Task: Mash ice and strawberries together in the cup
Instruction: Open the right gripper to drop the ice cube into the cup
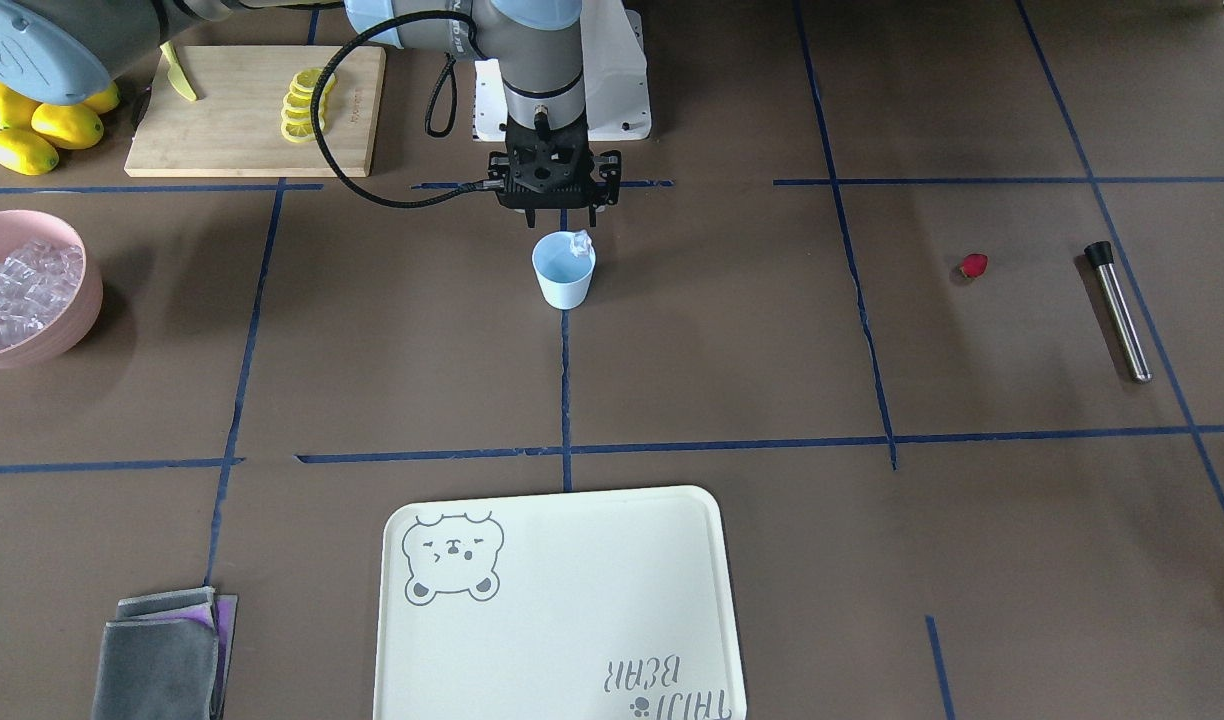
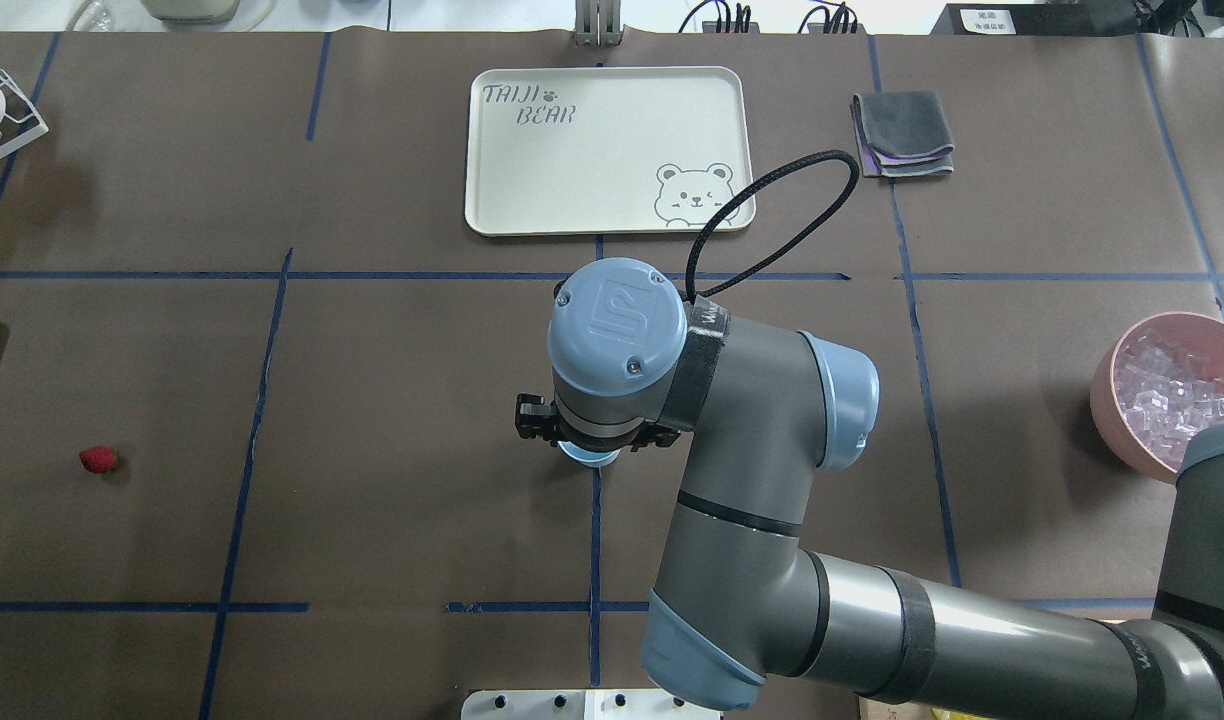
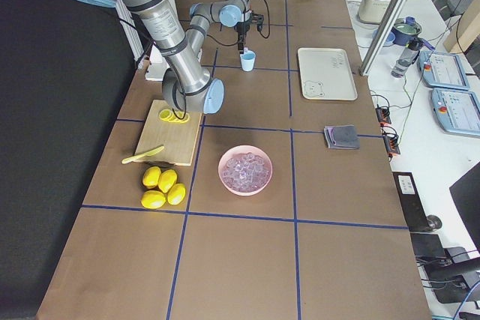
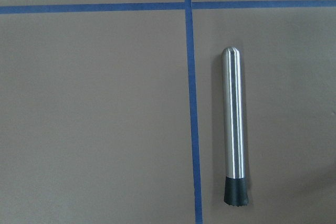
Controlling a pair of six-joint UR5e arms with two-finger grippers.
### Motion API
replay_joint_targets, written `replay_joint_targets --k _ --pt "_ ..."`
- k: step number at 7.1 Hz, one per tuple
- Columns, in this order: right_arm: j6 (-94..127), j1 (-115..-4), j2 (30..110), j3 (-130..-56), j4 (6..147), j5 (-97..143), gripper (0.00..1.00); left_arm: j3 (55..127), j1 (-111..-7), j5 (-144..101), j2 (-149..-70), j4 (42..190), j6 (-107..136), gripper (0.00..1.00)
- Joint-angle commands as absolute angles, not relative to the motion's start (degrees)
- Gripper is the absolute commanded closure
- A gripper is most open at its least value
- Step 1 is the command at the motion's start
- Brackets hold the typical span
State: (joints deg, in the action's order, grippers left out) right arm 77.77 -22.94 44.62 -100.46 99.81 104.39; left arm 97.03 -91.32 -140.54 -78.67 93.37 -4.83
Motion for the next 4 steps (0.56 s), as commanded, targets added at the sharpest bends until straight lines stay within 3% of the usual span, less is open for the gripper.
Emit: replay_joint_targets --k 1,3,4 --pt "77.7 -23.1 44.6 -100.6 99.8 104.3 0.07 96.8 -91.3 -140.5 -78.8 93.4 -4.8 0.00" --pt "77.7 -25.1 44.9 -102.7 100.1 104.6 0.01 96.9 -91.3 -140.6 -78.9 93.4 -4.8 0.00" --pt "77.7 -27.7 48.0 -108.2 101.2 105.3 0.01 96.9 -91.3 -140.6 -79.0 93.4 -4.7 0.00"
